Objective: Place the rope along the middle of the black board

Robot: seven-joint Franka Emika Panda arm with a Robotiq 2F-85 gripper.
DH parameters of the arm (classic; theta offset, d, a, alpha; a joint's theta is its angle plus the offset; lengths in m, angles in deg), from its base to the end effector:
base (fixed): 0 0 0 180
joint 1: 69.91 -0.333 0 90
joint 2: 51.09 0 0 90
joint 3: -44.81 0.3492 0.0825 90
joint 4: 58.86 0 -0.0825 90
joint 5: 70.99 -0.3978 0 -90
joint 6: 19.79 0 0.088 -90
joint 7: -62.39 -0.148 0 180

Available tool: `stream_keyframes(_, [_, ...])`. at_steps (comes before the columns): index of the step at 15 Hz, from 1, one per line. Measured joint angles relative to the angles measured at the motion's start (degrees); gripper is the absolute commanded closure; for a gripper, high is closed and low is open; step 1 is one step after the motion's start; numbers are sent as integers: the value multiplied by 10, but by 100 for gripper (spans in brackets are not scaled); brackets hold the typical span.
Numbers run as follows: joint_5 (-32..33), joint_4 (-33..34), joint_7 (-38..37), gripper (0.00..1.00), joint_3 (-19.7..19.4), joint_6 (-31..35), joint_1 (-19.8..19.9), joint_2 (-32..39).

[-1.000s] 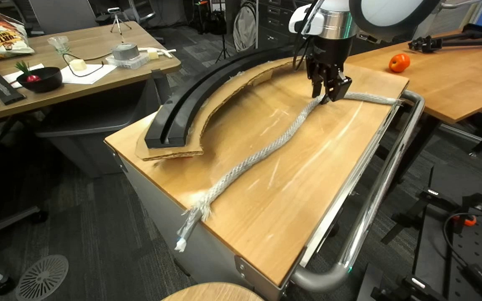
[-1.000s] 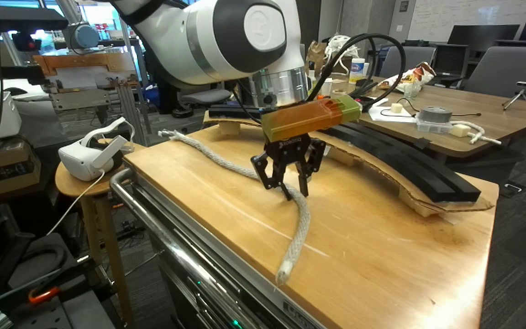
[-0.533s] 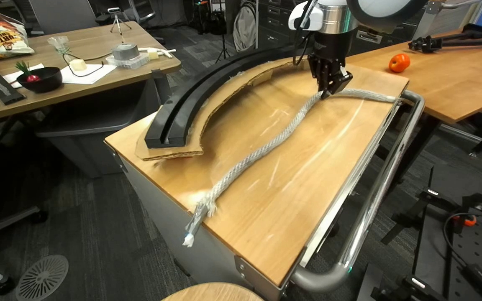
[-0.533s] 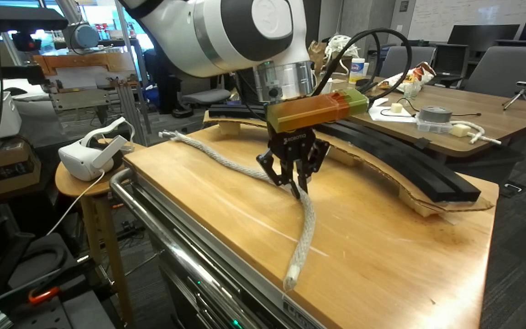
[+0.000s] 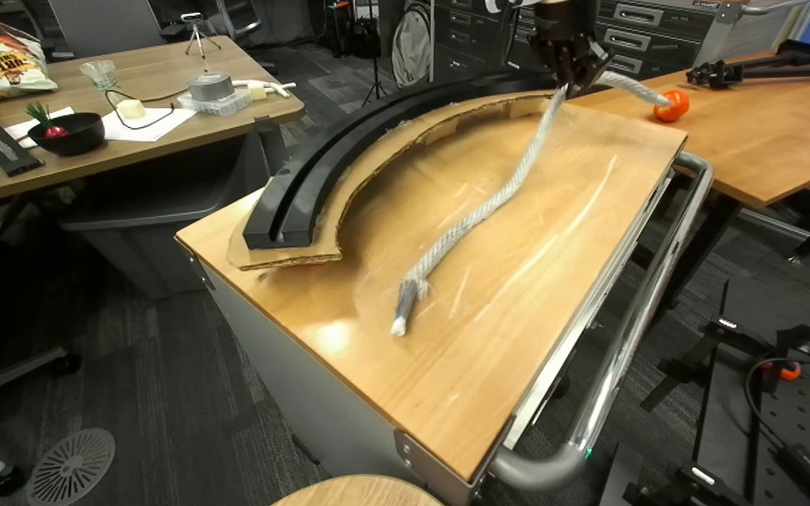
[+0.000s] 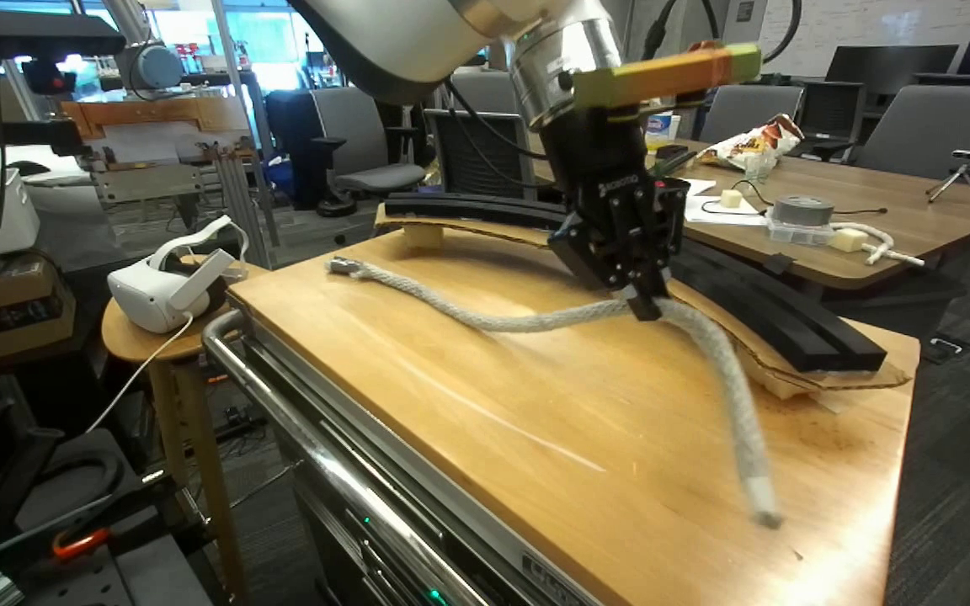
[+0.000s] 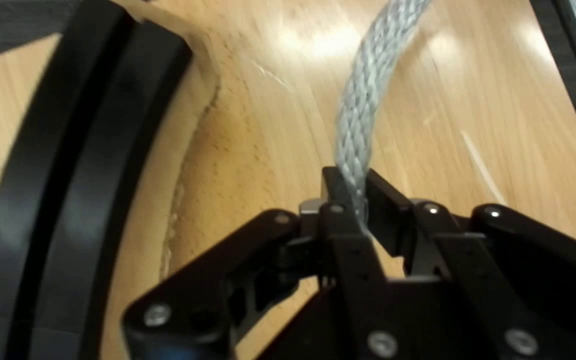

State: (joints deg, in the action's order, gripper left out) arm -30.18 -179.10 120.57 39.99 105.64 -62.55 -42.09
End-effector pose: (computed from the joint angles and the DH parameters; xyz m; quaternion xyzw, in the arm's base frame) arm 0.5625 -0.1673 0.3378 0.7778 0.5601 -0.1896 0.2132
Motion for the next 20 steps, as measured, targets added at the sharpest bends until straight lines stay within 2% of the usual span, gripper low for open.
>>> stream_keyframes(4, [124,39,2,96,-6,-16,0,3])
stream_keyframes(7, [144,67,12,96,-9,6,5,14])
stream_keyframes(10, [108,98,28,96,-10,35,18,32])
stream_keyframes(14, [7,136,76,96,-10,45,42,57])
stream_keyframes(20, [-47,162,111,96,-8,72,49,85])
